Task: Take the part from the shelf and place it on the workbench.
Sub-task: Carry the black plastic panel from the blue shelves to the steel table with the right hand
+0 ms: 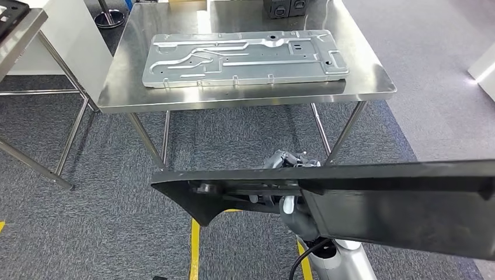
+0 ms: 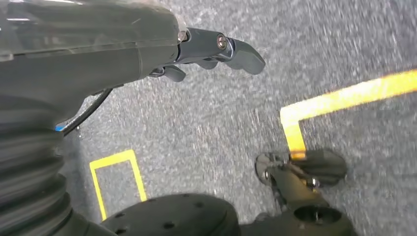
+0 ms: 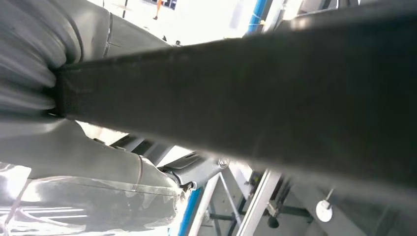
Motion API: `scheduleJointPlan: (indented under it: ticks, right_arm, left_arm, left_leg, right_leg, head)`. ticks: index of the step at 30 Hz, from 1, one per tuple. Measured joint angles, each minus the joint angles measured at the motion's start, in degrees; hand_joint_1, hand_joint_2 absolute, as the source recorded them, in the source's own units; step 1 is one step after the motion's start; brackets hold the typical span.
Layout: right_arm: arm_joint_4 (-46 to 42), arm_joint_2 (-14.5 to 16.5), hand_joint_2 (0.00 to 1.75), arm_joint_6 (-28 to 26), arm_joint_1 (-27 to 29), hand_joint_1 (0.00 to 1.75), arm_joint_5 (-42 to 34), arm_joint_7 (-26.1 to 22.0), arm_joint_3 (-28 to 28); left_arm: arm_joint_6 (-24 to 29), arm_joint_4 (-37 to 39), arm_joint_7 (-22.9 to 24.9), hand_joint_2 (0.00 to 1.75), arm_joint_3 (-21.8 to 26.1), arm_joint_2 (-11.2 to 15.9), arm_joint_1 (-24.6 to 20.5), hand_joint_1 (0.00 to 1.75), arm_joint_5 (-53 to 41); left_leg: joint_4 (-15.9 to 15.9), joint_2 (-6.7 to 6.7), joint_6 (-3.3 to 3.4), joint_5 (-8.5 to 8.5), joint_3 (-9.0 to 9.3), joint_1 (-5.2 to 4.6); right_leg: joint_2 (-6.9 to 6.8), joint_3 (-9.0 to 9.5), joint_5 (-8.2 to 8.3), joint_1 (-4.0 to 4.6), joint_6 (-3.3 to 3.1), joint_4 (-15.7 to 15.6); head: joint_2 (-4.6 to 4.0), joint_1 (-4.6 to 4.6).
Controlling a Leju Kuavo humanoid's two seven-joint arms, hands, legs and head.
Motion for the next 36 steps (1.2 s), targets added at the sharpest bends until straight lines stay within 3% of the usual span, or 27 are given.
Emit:
scheduleJointPlan:
  ticks: [3, 5, 8, 10, 13, 14, 15, 16, 18, 20, 23, 25, 29, 30, 31, 33, 35, 36]
  right_arm:
    - [0.07, 0.00, 1.75, -0.22, 0.00, 1.75, 0.17, 0.00, 0.00]
    - [0.12, -0.01, 1.75, -0.42, 0.03, 1.75, 0.25, 0.00, -0.01]
    - [0.17, -0.02, 1.75, -0.73, 0.08, 1.75, 0.47, -0.03, -0.01]
    - [0.16, -0.01, 1.75, -0.80, 0.01, 1.75, 0.56, -0.06, -0.01]
    - [0.20, -0.02, 1.75, -0.91, 0.07, 1.75, 0.64, -0.19, -0.01]
    - [0.21, -0.03, 1.75, -0.94, 0.15, 1.75, 0.67, -0.26, -0.01]
    - [0.22, -0.03, 1.75, -0.96, 0.22, 1.75, 0.68, -0.35, -0.01]
    - [0.22, -0.04, 1.75, -0.98, 0.26, 1.75, 0.69, -0.45, -0.01]
    - [0.24, -0.04, 1.75, -1.03, 0.28, 1.75, 0.69, -0.63, -0.01]
    - [0.27, -0.05, 1.75, -1.07, 0.29, 1.75, 0.76, -0.83, -0.01]
    - [0.27, -0.07, 1.75, -1.11, 0.33, 1.75, 1.01, -1.13, -0.01]
    - [0.22, -0.10, 1.75, -1.19, 0.25, 1.75, 1.16, -1.23, -0.01]
    - [0.20, -0.34, 1.75, -1.18, 0.43, 1.75, 1.22, -1.57, -0.01]
    - [0.20, -0.44, 1.75, -1.14, 0.50, 1.75, 1.26, -1.64, -0.01]
    - [0.18, -0.52, 1.75, -1.11, 0.52, 1.75, 1.30, -1.72, -0.02]
    - [0.00, -0.67, 1.75, -1.10, 0.51, 1.75, 1.42, -1.81, -0.04]
    - [-0.23, -0.77, 1.75, -1.10, 0.48, 1.75, 1.54, -1.88, -0.08]
    - [-0.33, -0.83, 1.75, -1.10, 0.49, 1.75, 1.59, -1.91, -0.09]
  left_arm:
    - [-0.03, 0.01, 0.07, 1.75, 0.01, -0.09, 0.07, 0.00, -0.11]
    - [-0.05, 0.02, 0.13, 1.75, 0.01, -0.19, 0.02, 0.00, -0.16]
    - [-0.06, 0.02, 0.29, 1.75, 0.03, -0.19, -0.10, 0.00, -0.40]
    - [-0.06, 0.02, 0.43, 1.75, 0.03, -0.13, -0.25, 0.00, -0.53]
    - [-0.07, 0.02, 0.50, 1.75, 0.04, -0.10, -0.36, 0.00, -0.66]
    - [-0.07, 0.02, 0.51, 1.75, 0.05, -0.09, -0.40, 0.00, -0.70]
    - [-0.08, 0.02, 0.51, 1.75, 0.05, -0.09, -0.44, 0.00, -0.74]
    - [-0.08, 0.02, 0.50, 1.75, 0.05, -0.09, -0.49, 0.00, -0.81]
    - [-0.08, 0.02, 0.57, 1.75, 0.05, -0.09, -0.41, 0.00, -0.95]
    - [-0.08, 0.02, 0.63, 1.75, 0.05, -0.09, -0.35, 0.00, -1.04]
    - [-0.12, 0.02, 0.67, 1.75, 0.05, -0.11, -0.44, 0.00, -1.11]
    - [-0.13, 0.02, 0.74, 1.75, 0.05, -0.14, -0.53, 0.00, -1.15]
    - [-0.09, 0.02, 0.96, 1.75, 0.05, -0.05, -0.67, 0.00, -1.16]
    - [-0.08, 0.02, 0.99, 1.75, 0.05, -0.05, -0.63, 0.00, -1.16]
    - [-0.09, 0.02, 1.01, 1.75, 0.05, -0.04, -0.60, 0.00, -1.16]
    - [-0.10, 0.02, 1.03, 1.75, 0.05, -0.09, -0.55, 0.00, -1.16]
    - [-0.10, 0.04, 1.07, 1.75, 0.05, -0.22, -0.58, 0.00, -1.17]
    - [-0.09, 0.05, 1.10, 1.75, 0.05, -0.28, -0.60, 0.00, -1.19]
  left_leg:
    - [0.10, -0.14, -0.42, -1.61, 2.03, -0.09]
    - [0.08, -0.17, -1.10, -2.51, 2.61, -0.17]
    - [0.56, -0.06, -2.15, -3.07, 3.15, -0.23]
    - [3.38, 0.07, -2.68, -3.86, 2.18, -0.15]
    - [13.08, 0.17, -3.36, -7.28, -4.03, 0.14]
    - [15.18, 0.17, -3.49, -7.91, -5.87, 0.21]
    - [15.50, 0.18, -3.53, -7.47, -6.88, 0.25]
    - [13.81, 0.19, -3.47, -5.75, -6.84, 0.27]
    - [7.00, 0.23, -3.09, -0.43, -5.09, 0.25]
    - [2.17, 0.40, -2.45, 1.95, -3.93, -0.08]
    - [1.09, 0.34, -1.17, 1.92, -3.13, -0.28]
    - [0.48, 0.23, -0.49, 1.77, -2.00, -0.07]
    - [0.19, 0.20, 0.21, 0.72, -0.78, -0.33]
    - [0.20, 0.16, 0.25, 0.34, -0.37, -0.45]
    - [0.20, 0.11, 0.26, -0.09, 0.18, -0.56]
    - [0.16, 0.05, 0.18, -1.05, 1.39, -0.72]
    - [0.12, 0.02, -0.22, -1.88, 2.17, -0.78]
    - [0.24, 0.05, -0.52, -2.11, 2.37, -0.79]
  right_leg:
    - [-0.04, 2.39, 7.83, 0.19, -0.57, -10.18]
    - [-0.08, 3.59, 9.84, 0.53, -1.14, -14.39]
    - [0.02, 4.34, 9.58, 0.48, -2.02, -15.02]
    - [-0.02, 5.45, 9.11, 0.24, -2.58, -15.40]
    - [-0.13, 6.61, 8.07, 0.19, -2.96, -15.54]
    - [-0.11, 7.04, 7.66, 0.21, -2.95, -15.52]
    - [-0.08, 7.58, 7.20, 0.22, -2.91, -15.49]
    - [-0.05, 8.24, 6.71, 0.21, -2.83, -15.47]
    - [0.01, 9.71, 5.69, 0.23, -2.55, -15.47]
    - [0.05, 10.43, 4.92, 0.27, -1.97, -15.56]
    - [-0.05, 10.92, 4.59, 0.37, -0.87, -15.12]
    - [-0.12, 10.08, 4.10, 0.33, -0.48, -12.54]
    - [-0.14, 1.70, -0.18, 0.15, 0.12, -0.55]
    - [-0.14, 0.38, 0.15, 0.14, 0.09, 0.17]
    - [-0.14, 0.05, 1.71, 0.17, -0.05, -1.06]
    - [-0.15, 1.87, 7.26, 0.49, -0.72, -8.18]
    - [-0.19, 3.55, 9.84, 1.03, -1.55, -13.76]
    - [-0.19, 3.83, 10.02, 1.22, -1.93, -14.80]
  head:
    - [0.00, -0.01]
    - [0.00, -0.01]
    - [0.00, -0.01]
    - [0.00, -0.15]
    - [0.00, -0.44]
    - [0.00, -0.44]
    - [0.00, -0.45]
    - [0.00, -0.46]
    - [0.00, -0.43]
    - [0.00, -0.47]
    - [0.00, -0.54]
    - [0.00, -0.38]
    - [0.00, -0.21]
    - [0.00, -0.21]
    - [0.00, -0.21]
    - [0.00, -0.20]
    - [0.00, -0.32]
    - [0.00, -0.38]
